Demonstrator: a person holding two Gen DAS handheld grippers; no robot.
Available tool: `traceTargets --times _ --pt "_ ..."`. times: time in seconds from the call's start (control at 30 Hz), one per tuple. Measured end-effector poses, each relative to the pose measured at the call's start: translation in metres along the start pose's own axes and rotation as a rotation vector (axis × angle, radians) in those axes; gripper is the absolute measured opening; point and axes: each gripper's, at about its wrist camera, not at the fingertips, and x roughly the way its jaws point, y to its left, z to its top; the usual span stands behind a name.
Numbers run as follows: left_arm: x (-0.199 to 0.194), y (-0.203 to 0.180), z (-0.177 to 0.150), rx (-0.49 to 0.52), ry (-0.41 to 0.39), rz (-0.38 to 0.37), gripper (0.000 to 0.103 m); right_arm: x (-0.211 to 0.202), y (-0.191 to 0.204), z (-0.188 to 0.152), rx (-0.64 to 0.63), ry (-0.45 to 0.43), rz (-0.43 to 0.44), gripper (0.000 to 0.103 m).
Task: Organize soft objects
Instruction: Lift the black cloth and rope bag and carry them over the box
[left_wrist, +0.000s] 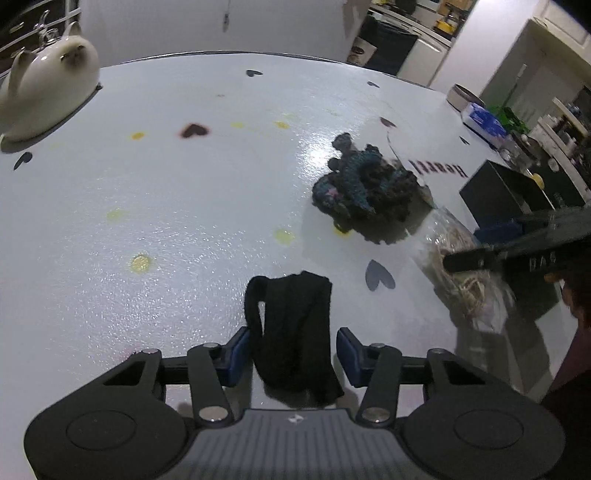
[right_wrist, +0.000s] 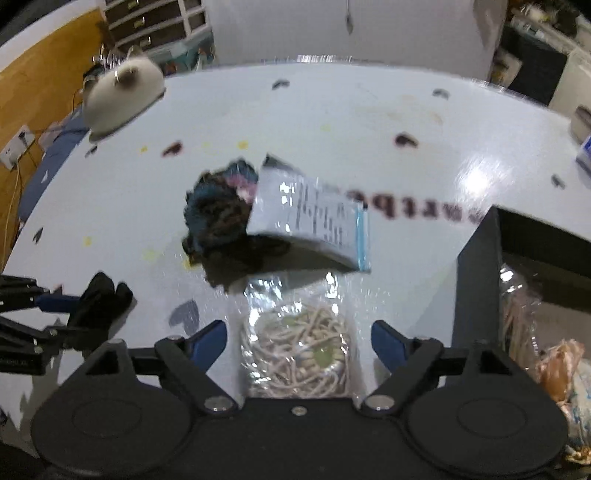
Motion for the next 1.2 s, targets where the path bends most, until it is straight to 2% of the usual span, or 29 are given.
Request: traceTargets --times 0.13,0.27,0.33,0.37,0.43,0.67,0.83,1.2 --pt "0.001 0.001 0.006 -0.053 0.005 -0.005 0.050 0.012 0.000 -0.002 -0.023 0.053 0.020 0.087" --pt "0.005 -0.004 0.011 -0.066 0.026 0.011 0.050 0.015 0.009 -0.009 -0.049 0.066 0.037 0.085" --pt "0.006 -0.009 0.012 -0.048 0.031 0.035 0.043 0.014 0.015 -0.012 -0.073 0.063 0.041 0.078" --pt "0.007 -0.011 0.012 -0.040 0.035 0.040 0.036 0.013 0.017 -0.013 -0.081 0.063 0.045 0.073" --pt "0.007 -0.014 0.012 -0.039 0.038 0.032 0.028 0.010 0.021 -0.015 -0.096 0.057 0.052 0.068" --pt "0.000 -0.019 0.004 -0.070 -0.006 0.015 0.025 0.000 0.030 -0.023 -0.116 0.035 0.080 0.060" --pt "-0.013 -0.022 0.000 -0.118 -0.056 0.012 0.024 -0.013 0.030 -0.029 -0.106 -0.009 0.087 0.058" --pt "-0.047 -0.052 0.005 -0.196 -0.205 0.021 0.024 -0.068 0.008 -0.030 -0.097 -0.182 0.100 0.058"
